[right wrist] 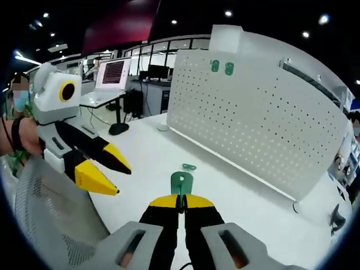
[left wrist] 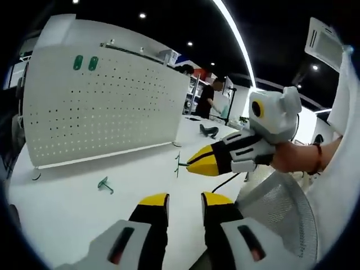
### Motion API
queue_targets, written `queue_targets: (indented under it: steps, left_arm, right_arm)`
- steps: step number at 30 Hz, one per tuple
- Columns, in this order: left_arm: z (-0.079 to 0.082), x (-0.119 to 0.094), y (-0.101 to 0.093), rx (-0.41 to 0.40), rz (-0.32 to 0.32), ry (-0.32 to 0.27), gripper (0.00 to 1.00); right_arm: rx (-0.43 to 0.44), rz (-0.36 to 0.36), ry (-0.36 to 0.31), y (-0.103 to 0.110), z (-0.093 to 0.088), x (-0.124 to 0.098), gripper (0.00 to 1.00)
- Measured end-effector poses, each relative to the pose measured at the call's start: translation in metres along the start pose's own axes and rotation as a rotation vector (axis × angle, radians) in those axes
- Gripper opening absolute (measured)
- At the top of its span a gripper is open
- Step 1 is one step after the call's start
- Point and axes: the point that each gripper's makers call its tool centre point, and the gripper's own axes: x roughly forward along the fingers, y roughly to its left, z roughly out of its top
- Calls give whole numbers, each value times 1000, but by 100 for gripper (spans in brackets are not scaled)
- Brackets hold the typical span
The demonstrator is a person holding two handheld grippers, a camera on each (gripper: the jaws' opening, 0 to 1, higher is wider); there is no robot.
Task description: Insert the hook assembly into the mounting plate slot until the hook locks in place.
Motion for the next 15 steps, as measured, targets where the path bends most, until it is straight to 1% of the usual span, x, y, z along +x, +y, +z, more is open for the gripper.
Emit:
queue_targets:
  steps: [1,2,3,4,7,9,11,15]
  left_arm:
    - [1,0,0,-4,0,-2,25]
    - [4,0,-2,-4,-12,-15,26]
    - [7,0,-4,18,-23,-31,26]
    - [10,0,-4,37,-15,-37,26]
    - [10,1,-4,36,-21,-34,32]
    - [10,1,-1,57,-12,-35,36]
    - [10,1,0,57,-11,-31,36]
    - [12,-2,0,33,-11,-56,38]
  right_arm:
    - [1,-2,0,0,0,0,1]
    - [-2,-6,-1,-1,0,0,1]
    - [-3,-9,1,-2,0,0,1]
    - [1,-15,2,-4,1,0,1]
    - [17,-24,-8,-6,4,-1,1]
    - [19,-33,-12,-8,6,0,1]
    - [25,-38,-13,-10,7,1,1]
    - [37,-42,-24,-14,13,3,1]
